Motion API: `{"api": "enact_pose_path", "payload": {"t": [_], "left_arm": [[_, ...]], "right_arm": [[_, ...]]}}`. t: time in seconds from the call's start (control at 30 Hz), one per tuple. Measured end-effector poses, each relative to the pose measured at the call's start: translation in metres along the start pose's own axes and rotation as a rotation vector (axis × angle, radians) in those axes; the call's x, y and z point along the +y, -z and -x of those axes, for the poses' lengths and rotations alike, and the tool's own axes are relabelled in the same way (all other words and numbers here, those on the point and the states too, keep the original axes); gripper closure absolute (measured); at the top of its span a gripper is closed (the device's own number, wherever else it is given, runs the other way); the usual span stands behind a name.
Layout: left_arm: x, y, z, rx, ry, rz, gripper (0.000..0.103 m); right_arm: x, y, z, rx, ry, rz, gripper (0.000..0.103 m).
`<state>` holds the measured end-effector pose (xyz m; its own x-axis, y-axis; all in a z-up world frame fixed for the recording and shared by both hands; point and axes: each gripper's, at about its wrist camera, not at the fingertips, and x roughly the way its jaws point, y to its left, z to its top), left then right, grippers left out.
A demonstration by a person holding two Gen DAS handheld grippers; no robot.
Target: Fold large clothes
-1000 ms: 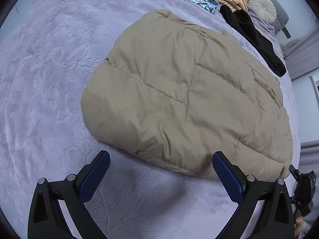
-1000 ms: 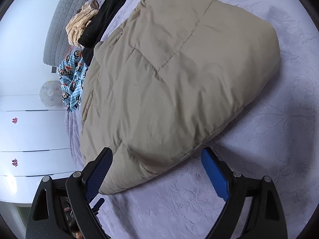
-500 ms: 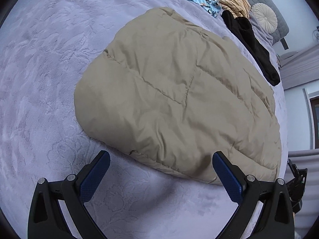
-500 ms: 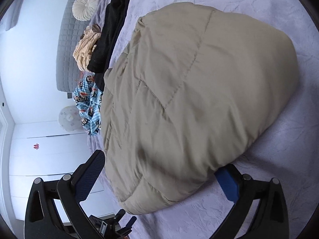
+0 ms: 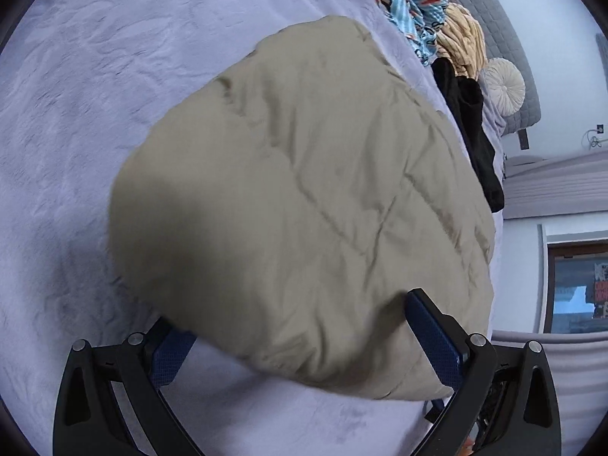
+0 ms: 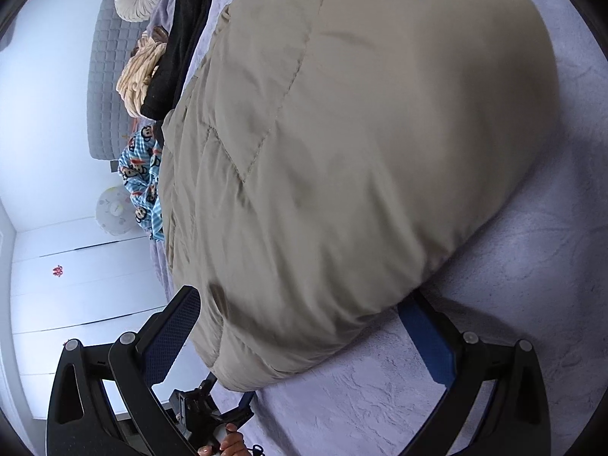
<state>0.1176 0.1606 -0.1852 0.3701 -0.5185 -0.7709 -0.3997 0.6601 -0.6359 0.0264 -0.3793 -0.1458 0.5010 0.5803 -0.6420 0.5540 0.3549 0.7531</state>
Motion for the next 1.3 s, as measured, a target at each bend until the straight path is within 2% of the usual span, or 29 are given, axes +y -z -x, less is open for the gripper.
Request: {"api": "enact_pose_path", "payload": {"t": [0.1, 0.23, 0.27, 0.33, 0.37, 0.4, 0.43, 0.5, 0.53, 0.57, 0.67, 0.8, 0.97, 1.17, 1.3], "left_arm": [[-0.009, -0.014, -0.013, -0.021, 0.013, 0.018, 0.000], [-0.007, -0.022, -0.030, -0.051, -0.039, 0.052, 0.001], [-0.010, -0.023, -0.030, -0.064, -0.063, 0.048, 0.008], [-0.016, -0.025, -0.028, -0.077, -0.076, 0.019, 0.030], [-0.018, -0.026, -0.025, -0.079, -0.058, 0.005, 0.050], [-0.019, -0.028, -0.020, -0.082, -0.056, -0.008, 0.062], [-0.021, -0.028, -0.016, -0.089, -0.063, -0.031, 0.068], [-0.030, -0.028, -0.003, -0.100, -0.071, -0.100, 0.081], [-0.034, -0.026, 0.005, -0.104, -0.074, -0.139, 0.082], [-0.040, -0.023, 0.011, -0.109, -0.079, -0.181, 0.083], [-0.058, -0.015, 0.029, -0.120, -0.100, -0.300, 0.085], [-0.063, -0.009, 0.055, -0.111, -0.078, -0.346, 0.085], [-0.042, 0.015, 0.085, -0.067, -0.080, -0.386, 0.085], [-0.007, 0.061, 0.104, 0.032, -0.117, -0.419, 0.085], [0.022, 0.092, 0.117, 0.080, -0.134, -0.393, 0.085]], "right_arm": [[0.010, -0.007, -0.009, 0.001, -0.024, 0.034, 0.000], [0.013, -0.016, -0.030, 0.017, -0.025, 0.035, 0.000], [0.012, -0.018, -0.034, 0.016, -0.020, 0.030, 0.000], [0.010, -0.018, -0.037, 0.011, -0.009, 0.017, 0.000], [0.009, -0.018, -0.037, 0.010, -0.011, 0.009, 0.000], [0.009, -0.018, -0.035, 0.008, -0.014, -0.007, 0.000], [0.008, -0.018, -0.033, 0.006, -0.018, -0.029, 0.001], [0.004, -0.018, -0.030, 0.011, -0.010, -0.081, 0.019], [0.002, -0.018, -0.029, 0.018, -0.021, -0.097, 0.042], [0.002, -0.016, -0.025, 0.013, -0.031, -0.104, 0.055], [0.014, -0.008, -0.012, -0.003, -0.025, -0.045, 0.074], [0.026, 0.010, 0.008, -0.016, -0.024, 0.004, 0.078], [0.026, 0.051, 0.032, -0.020, 0.013, 0.038, 0.078], [-0.003, 0.104, 0.057, -0.022, 0.060, 0.000, 0.078], [-0.028, 0.127, 0.070, -0.005, 0.101, -0.017, 0.078]]}}
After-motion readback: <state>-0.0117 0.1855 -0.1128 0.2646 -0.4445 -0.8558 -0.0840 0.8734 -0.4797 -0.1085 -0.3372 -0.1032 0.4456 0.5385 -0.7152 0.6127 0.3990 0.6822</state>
